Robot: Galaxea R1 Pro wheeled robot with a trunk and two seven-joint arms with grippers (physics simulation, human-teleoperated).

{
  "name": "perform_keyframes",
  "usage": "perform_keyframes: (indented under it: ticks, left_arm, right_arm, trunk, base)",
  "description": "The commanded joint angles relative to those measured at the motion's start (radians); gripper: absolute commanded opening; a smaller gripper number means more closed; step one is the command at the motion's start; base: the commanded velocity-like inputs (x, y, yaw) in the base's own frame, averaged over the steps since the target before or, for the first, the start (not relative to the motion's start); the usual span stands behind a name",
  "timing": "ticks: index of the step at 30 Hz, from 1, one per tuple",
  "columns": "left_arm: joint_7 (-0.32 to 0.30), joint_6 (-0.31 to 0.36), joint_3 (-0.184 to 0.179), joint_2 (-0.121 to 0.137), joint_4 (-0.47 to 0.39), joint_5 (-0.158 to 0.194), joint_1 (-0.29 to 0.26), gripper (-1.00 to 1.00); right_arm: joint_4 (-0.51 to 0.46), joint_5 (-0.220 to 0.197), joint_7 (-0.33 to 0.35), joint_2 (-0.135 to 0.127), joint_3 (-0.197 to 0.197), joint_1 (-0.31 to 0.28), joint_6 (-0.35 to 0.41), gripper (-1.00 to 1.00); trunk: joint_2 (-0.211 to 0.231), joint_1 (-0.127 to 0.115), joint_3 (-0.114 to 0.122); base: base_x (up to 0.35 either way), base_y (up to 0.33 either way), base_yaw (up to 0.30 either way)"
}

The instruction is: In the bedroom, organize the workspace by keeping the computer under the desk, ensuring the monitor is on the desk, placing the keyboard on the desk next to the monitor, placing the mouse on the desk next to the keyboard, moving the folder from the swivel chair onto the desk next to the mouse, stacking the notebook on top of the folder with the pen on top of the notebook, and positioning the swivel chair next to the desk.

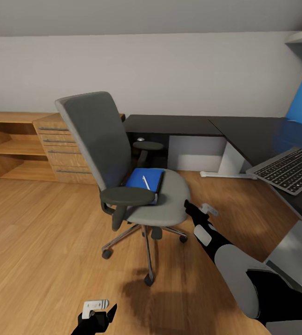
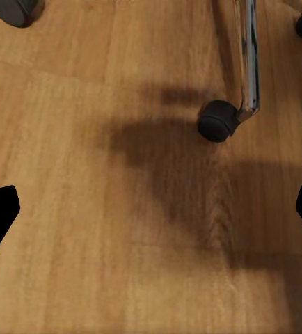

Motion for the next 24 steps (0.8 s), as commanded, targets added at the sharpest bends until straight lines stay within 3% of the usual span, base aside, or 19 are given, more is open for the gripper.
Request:
perform_keyframes:
  ticks: [1,14,24]
  left_arm:
    - [-0.008,0.006,0.004,-0.001,0.0,0.008,0.0,1.0]
    - [-0.008,0.006,0.004,-0.001,0.0,0.008,-0.001,1.0]
    - [-0.008,0.006,0.004,-0.001,0.0,0.008,-0.001,1.0]
  right_arm:
    - [0.046,-0.002,0.0,0.001,-0.002,0.0,-0.002,1.0]
    - [0.047,-0.002,0.0,-0.001,-0.002,0.0,-0.002,1.0]
    - [0.047,-0.002,0.0,-0.001,-0.002,0.0,-0.002,1.0]
  trunk:
    - [0.0,0.0,-0.001]
    - [0.0,0.0,0.002]
    - [0.0,0.0,0.002]
  base:
    - [0.0,0.07,-0.059]
    - [0.0,0.121,-0.215]
    - [0.0,0.141,-0.134]
